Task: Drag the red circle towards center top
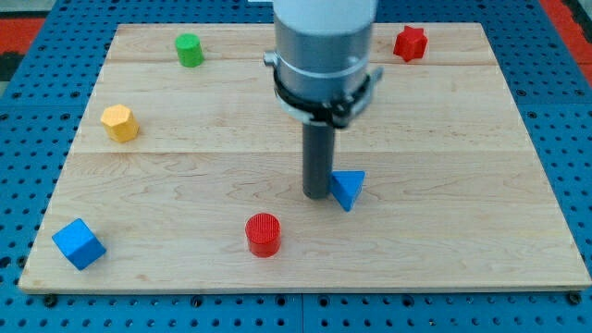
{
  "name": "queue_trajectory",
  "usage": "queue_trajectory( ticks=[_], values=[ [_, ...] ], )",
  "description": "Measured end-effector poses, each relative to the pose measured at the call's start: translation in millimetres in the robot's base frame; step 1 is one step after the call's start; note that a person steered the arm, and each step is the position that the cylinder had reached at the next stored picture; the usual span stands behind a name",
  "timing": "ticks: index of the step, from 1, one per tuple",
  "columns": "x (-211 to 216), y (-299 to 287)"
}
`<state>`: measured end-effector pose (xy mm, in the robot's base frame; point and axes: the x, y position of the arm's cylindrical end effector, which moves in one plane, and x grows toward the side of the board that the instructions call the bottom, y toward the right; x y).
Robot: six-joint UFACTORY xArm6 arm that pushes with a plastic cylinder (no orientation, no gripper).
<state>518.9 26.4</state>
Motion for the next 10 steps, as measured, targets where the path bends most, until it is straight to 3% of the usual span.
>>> queue_trajectory(
  ticks=[1, 2, 3, 4, 5, 7, 8, 9, 10],
  values=[
    [45.2, 24.7],
    [88.0, -12.2],
    [85.6, -79.2],
    [39.8, -110.1],
    [11.3, -104.1],
    [84.5, -81.5],
    [69.0, -37.2],
    [35.2, -65.6],
    [30.0, -110.8]
  ],
)
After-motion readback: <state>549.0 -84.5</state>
